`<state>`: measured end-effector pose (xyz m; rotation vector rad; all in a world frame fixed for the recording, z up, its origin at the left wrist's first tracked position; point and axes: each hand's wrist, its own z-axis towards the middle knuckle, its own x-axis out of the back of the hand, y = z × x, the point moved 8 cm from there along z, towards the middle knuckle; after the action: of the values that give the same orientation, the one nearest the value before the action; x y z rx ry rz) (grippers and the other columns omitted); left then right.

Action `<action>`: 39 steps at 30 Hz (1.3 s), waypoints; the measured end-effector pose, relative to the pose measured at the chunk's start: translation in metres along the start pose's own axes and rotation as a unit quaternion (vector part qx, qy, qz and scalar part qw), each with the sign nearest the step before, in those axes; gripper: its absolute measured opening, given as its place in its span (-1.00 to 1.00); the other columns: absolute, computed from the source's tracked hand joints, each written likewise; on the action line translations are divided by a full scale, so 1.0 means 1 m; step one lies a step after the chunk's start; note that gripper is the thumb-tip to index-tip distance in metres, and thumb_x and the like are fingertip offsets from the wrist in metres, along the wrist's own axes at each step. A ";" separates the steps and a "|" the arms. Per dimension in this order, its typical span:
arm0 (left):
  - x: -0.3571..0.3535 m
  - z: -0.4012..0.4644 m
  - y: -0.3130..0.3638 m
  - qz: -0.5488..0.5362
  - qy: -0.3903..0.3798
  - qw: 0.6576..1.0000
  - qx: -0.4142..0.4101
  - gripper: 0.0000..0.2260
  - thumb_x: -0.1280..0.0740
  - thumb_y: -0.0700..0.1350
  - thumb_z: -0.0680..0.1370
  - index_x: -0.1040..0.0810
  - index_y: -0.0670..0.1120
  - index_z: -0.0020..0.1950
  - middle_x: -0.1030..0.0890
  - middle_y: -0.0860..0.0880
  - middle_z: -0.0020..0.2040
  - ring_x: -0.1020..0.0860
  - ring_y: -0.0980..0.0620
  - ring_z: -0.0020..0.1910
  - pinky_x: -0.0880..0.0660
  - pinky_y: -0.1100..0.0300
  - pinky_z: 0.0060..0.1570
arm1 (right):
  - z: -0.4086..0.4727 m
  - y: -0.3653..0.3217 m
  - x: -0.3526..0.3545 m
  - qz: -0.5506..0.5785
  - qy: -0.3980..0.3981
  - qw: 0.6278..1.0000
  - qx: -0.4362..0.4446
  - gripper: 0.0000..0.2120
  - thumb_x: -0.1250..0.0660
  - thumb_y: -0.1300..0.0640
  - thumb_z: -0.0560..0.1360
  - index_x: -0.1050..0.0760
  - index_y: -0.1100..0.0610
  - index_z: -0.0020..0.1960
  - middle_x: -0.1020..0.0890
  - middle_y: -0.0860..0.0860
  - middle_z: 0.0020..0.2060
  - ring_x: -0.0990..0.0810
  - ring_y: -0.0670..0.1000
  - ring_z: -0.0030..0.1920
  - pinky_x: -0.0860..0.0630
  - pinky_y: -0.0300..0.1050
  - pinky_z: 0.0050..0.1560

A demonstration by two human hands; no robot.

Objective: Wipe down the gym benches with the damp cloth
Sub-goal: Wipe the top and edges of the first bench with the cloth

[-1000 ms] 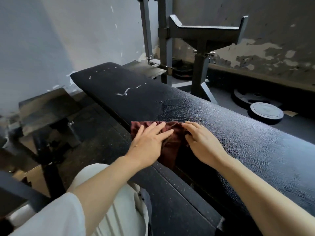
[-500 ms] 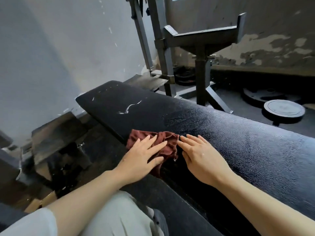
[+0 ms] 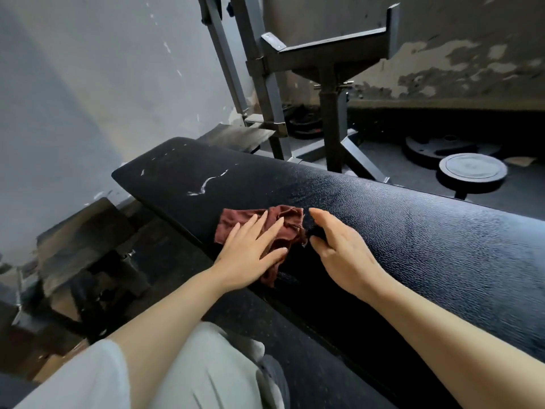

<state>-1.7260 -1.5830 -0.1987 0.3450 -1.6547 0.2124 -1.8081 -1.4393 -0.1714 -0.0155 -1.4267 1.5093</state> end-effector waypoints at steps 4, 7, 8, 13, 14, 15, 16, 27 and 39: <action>-0.006 -0.034 0.046 0.024 0.018 0.995 -0.095 -0.24 0.37 0.52 0.33 0.23 0.26 0.48 0.16 0.08 0.59 0.19 0.07 0.55 0.26 0.09 0.47 | -0.001 0.006 0.011 0.073 -0.005 0.996 -0.057 -0.57 -0.23 0.33 0.55 -0.37 0.18 0.41 -0.49 0.08 0.34 -0.44 0.03 0.36 -0.27 -0.19 0.39; -0.005 -0.045 0.043 0.017 0.020 0.993 -0.112 -0.32 0.38 0.51 0.35 0.24 0.34 0.44 0.14 0.11 0.59 0.18 0.04 0.56 0.25 0.10 0.45 | -0.013 0.003 0.020 -0.025 -0.031 0.999 -0.029 -0.56 -0.21 0.32 0.53 -0.38 0.16 0.40 -0.51 0.07 0.32 -0.44 0.06 0.34 -0.30 -0.15 0.35; -0.005 -0.044 0.037 0.013 0.018 0.995 -0.094 -0.30 0.39 0.54 0.32 0.24 0.37 0.43 0.14 0.10 0.59 0.19 0.01 0.56 0.25 0.08 0.46 | -0.018 0.005 0.026 -0.069 -0.039 0.997 -0.024 -0.56 -0.21 0.31 0.53 -0.39 0.14 0.40 -0.52 0.06 0.31 -0.43 0.07 0.33 -0.31 -0.11 0.33; -0.010 -0.032 0.043 0.028 -0.015 0.999 0.008 -0.26 0.29 0.54 0.37 0.20 0.31 0.51 0.21 0.01 0.59 0.23 -0.09 0.55 0.25 -0.05 0.49 | -0.046 0.021 0.062 -0.212 -0.043 0.976 -0.013 -0.68 -0.23 0.29 0.49 -0.59 0.10 0.17 -0.57 -0.01 0.23 -0.48 0.09 0.25 -0.40 -0.06 0.24; -0.010 -0.034 0.054 0.035 -0.014 0.999 0.003 -0.29 0.25 0.51 0.42 0.20 0.29 0.52 0.22 -0.01 0.59 0.23 -0.09 0.55 0.25 -0.06 0.49 | -0.050 0.022 0.066 -0.219 -0.033 0.975 -0.008 -0.69 -0.24 0.29 0.48 -0.62 0.09 0.13 -0.59 -0.02 0.21 -0.49 0.09 0.23 -0.42 -0.06 0.24; -0.009 -0.036 0.068 0.041 -0.006 0.999 -0.011 -0.31 0.25 0.48 0.43 0.21 0.28 0.53 0.22 -0.01 0.59 0.23 -0.08 0.55 0.24 -0.06 0.50 | -0.053 0.022 0.070 -0.219 -0.022 0.975 -0.002 -0.70 -0.25 0.31 0.46 -0.65 0.09 0.09 -0.61 -0.02 0.18 -0.51 0.10 0.20 -0.44 -0.04 0.22; -0.010 -0.039 0.084 0.050 0.005 0.998 -0.030 -0.30 0.28 0.47 0.41 0.22 0.27 0.53 0.22 -0.02 0.59 0.22 -0.07 0.55 0.23 -0.06 0.50 | -0.055 0.022 0.072 -0.215 -0.012 0.977 0.004 -0.71 -0.26 0.33 0.44 -0.66 0.11 0.04 -0.64 0.00 0.13 -0.53 0.13 0.16 -0.47 -0.02 0.18; -0.013 -0.055 0.077 0.040 0.022 0.999 -0.028 -0.23 0.39 0.50 0.35 0.18 0.28 0.53 0.12 0.03 0.60 0.15 -0.09 0.56 0.19 -0.10 0.48 | -0.083 0.030 0.105 -0.243 0.003 0.970 -0.028 -0.77 -0.30 0.26 0.46 -0.68 0.07 0.01 -0.69 -0.04 -0.01 -0.56 0.11 0.07 -0.50 -0.06 0.09; -0.016 -0.057 0.137 0.028 0.021 0.994 -0.108 -0.30 0.25 0.50 0.40 0.16 0.32 0.52 0.16 0.08 0.59 0.21 -0.02 0.55 0.29 -0.17 0.46 | -0.087 0.026 0.095 -0.271 -0.001 0.962 -0.033 -0.78 -0.27 0.22 0.47 -0.67 0.12 0.00 -0.68 -0.03 0.07 -0.54 0.08 0.16 -0.51 0.00 0.13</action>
<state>-1.7189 -1.4336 -0.1990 0.1302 -1.6294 0.0805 -1.8177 -1.3080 -0.1605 0.3130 -1.3426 1.0088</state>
